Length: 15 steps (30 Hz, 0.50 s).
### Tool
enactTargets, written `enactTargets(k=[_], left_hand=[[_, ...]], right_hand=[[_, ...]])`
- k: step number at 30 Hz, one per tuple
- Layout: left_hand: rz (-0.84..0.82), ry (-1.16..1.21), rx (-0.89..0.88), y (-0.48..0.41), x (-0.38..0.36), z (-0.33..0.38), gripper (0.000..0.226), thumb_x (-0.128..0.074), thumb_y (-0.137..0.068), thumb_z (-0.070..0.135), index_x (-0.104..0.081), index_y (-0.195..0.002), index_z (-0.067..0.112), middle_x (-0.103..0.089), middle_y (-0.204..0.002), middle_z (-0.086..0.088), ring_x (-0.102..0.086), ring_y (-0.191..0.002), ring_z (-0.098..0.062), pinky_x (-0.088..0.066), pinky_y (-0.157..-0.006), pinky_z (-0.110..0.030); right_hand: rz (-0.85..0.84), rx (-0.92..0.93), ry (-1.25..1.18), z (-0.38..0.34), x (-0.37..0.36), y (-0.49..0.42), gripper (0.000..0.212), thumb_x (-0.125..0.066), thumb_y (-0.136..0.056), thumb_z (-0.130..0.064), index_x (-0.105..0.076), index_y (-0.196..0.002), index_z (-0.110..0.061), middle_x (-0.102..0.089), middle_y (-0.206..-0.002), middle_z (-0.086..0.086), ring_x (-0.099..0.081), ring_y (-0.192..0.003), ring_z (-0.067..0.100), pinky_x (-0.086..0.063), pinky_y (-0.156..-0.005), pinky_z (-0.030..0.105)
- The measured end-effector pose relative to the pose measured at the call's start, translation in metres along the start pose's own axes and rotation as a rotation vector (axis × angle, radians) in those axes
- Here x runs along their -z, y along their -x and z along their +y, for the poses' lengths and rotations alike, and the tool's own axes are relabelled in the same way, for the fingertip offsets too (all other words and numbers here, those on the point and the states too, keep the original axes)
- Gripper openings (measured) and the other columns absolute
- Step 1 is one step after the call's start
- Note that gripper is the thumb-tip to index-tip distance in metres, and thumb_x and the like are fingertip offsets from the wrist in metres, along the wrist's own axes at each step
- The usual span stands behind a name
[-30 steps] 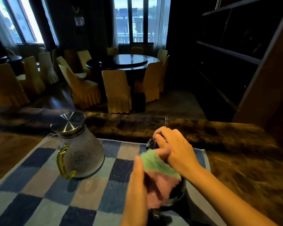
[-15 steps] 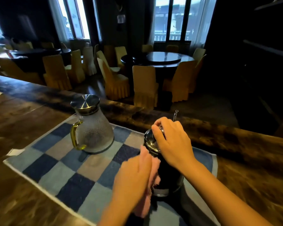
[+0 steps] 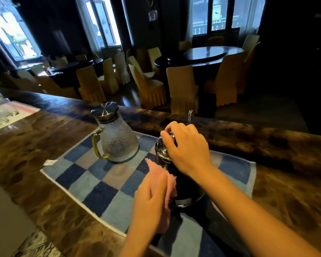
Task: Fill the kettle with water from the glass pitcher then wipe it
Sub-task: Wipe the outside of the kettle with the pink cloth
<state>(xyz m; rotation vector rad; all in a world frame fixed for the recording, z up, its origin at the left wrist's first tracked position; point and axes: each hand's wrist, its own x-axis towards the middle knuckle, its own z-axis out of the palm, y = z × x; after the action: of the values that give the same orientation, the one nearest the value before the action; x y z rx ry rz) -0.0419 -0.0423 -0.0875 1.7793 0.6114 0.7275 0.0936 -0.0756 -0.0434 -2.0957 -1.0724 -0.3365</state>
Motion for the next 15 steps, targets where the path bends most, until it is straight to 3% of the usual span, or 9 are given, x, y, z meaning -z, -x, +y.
enactTargets(k=[3, 5, 8, 11, 13, 15], left_hand=[[0.044, -0.014, -0.125, 0.013, -0.002, -0.021, 0.028, -0.05, -0.082, 0.048, -0.056, -0.107, 0.038, -0.068, -0.095, 0.024, -0.064, -0.087, 0.003, -0.043, -0.068, -0.004], [0.087, 0.044, -0.102, 0.026, -0.011, -0.034, 0.022, -0.051, -0.085, 0.038, -0.056, -0.107, 0.038, -0.069, -0.092, 0.02, -0.065, -0.082, 0.004, -0.044, -0.065, -0.005], [0.29, 0.058, -0.053, 0.034, -0.027, -0.052, 0.013, -0.049, -0.086, 0.036, -0.056, -0.096, 0.04, -0.071, -0.083, 0.009, -0.066, -0.073, -0.003, -0.047, -0.062, -0.013], [0.372, 0.099, -0.04, 0.026, -0.029, -0.045, 0.024, -0.052, -0.085, 0.042, -0.058, -0.107, 0.035, -0.071, -0.08, 0.012, -0.066, -0.079, -0.002, -0.048, -0.065, -0.009], [0.31, 0.015, -0.114, 0.008, -0.021, -0.029, 0.017, -0.053, -0.08, 0.044, -0.064, -0.085, 0.032, -0.069, -0.073, 0.011, -0.063, -0.067, -0.002, -0.047, -0.058, -0.011], [0.211, -0.003, -0.154, -0.006, -0.013, -0.017, 0.024, -0.054, -0.079, 0.045, -0.06, -0.068, 0.025, -0.062, -0.061, 0.002, -0.055, -0.055, -0.008, -0.048, -0.054, -0.029]], right_hand=[[-0.044, -0.013, 0.008, 0.004, -0.001, -0.007, 0.036, -0.029, -0.092, -0.051, -0.052, -0.09, -0.023, -0.06, -0.086, -0.003, -0.051, -0.086, 0.024, -0.04, -0.067, 0.038], [-0.044, -0.017, 0.005, 0.005, -0.002, -0.007, 0.035, -0.031, -0.093, -0.05, -0.052, -0.09, -0.023, -0.059, -0.085, -0.003, -0.051, -0.086, 0.024, -0.042, -0.068, 0.039], [-0.033, -0.028, -0.007, 0.005, -0.003, -0.006, 0.035, -0.031, -0.094, -0.05, -0.054, -0.091, -0.023, -0.061, -0.086, -0.003, -0.052, -0.087, 0.024, -0.044, -0.069, 0.041], [-0.043, -0.036, -0.021, 0.004, -0.002, -0.006, 0.034, -0.033, -0.094, -0.049, -0.054, -0.091, -0.022, -0.06, -0.085, -0.003, -0.052, -0.087, 0.024, -0.043, -0.07, 0.04], [-0.045, -0.042, -0.032, 0.003, -0.001, -0.006, 0.036, -0.031, -0.095, -0.049, -0.054, -0.091, -0.022, -0.061, -0.086, -0.003, -0.052, -0.088, 0.024, -0.045, -0.071, 0.041], [-0.034, -0.057, -0.05, 0.002, -0.001, -0.006, 0.041, -0.027, -0.094, -0.051, -0.055, -0.093, -0.022, -0.063, -0.089, -0.002, -0.053, -0.089, 0.024, -0.046, -0.074, 0.043]])
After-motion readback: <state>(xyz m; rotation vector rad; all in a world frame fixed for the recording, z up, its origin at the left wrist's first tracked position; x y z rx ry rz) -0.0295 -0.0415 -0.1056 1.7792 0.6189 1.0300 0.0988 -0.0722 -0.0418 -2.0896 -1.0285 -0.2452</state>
